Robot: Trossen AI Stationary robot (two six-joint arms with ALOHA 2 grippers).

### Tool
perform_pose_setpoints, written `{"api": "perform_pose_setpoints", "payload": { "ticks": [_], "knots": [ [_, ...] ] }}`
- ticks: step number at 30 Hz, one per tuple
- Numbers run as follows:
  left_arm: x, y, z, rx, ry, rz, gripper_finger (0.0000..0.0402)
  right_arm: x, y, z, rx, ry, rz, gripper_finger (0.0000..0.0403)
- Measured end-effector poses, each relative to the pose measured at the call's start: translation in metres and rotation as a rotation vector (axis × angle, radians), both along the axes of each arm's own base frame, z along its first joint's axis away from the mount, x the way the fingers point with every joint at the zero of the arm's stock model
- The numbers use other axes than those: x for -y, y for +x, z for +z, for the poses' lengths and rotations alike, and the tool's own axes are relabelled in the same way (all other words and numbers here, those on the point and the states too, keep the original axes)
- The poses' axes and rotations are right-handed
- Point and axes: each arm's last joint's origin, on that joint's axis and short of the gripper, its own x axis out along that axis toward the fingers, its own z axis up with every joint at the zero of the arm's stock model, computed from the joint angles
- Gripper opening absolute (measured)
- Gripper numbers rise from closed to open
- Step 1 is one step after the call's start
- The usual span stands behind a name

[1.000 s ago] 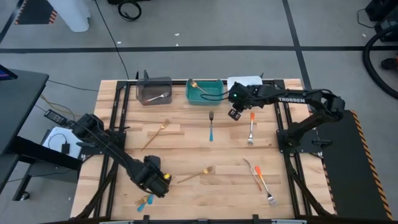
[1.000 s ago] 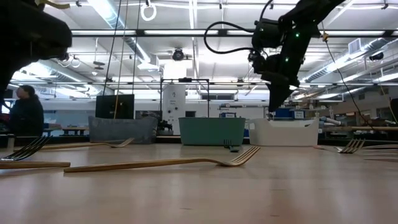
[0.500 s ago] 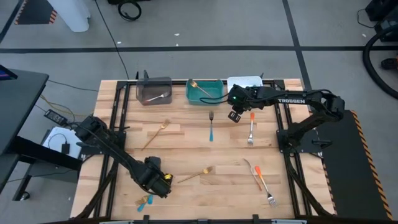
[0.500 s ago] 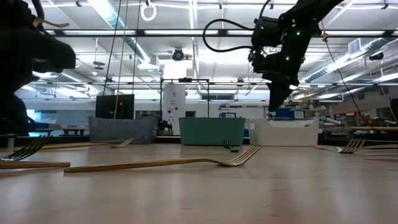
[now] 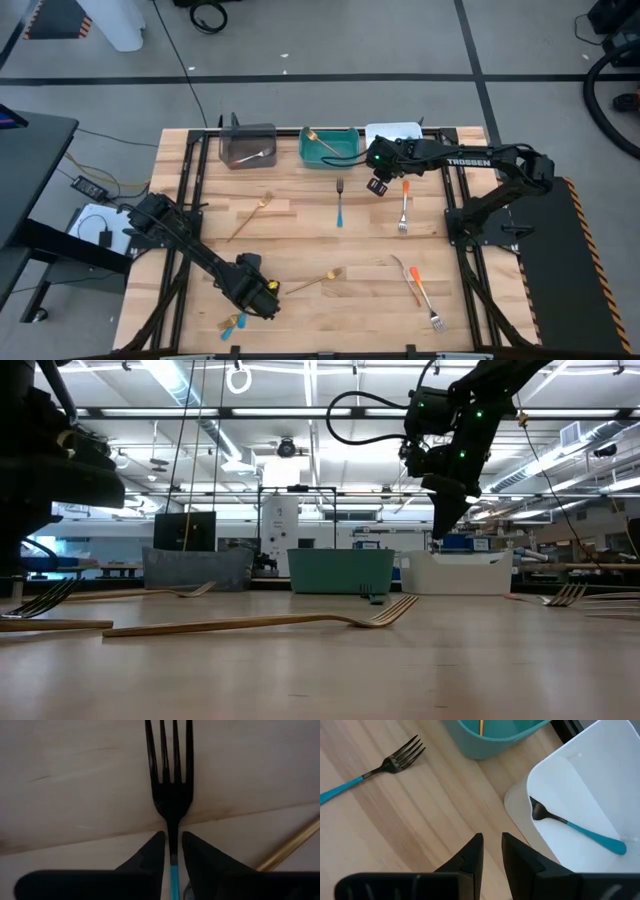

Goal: Sort silverware by color (type)
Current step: Put the blue fork into the white bin

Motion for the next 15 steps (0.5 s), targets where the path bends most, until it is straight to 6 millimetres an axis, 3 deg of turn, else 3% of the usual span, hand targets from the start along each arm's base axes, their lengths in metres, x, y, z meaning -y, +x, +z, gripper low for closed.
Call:
{"api": "perform_pose_setpoints", "payload": {
  "ticks": [5, 15],
  "knots": [
    [-0.005, 0.003, 0.000, -0.016, 0.011, -0.014, 0.0020, 0.000, 0.000, 0.000, 0.001, 0.003, -0.006, 0.0078],
    [-0.025, 0.008, 0.005, -0.016, 0.070, -0.016, 0.0017, -0.006, 0.001, -0.001, -0.010, 0.013, 0.014, 0.0078]
  ]
}}
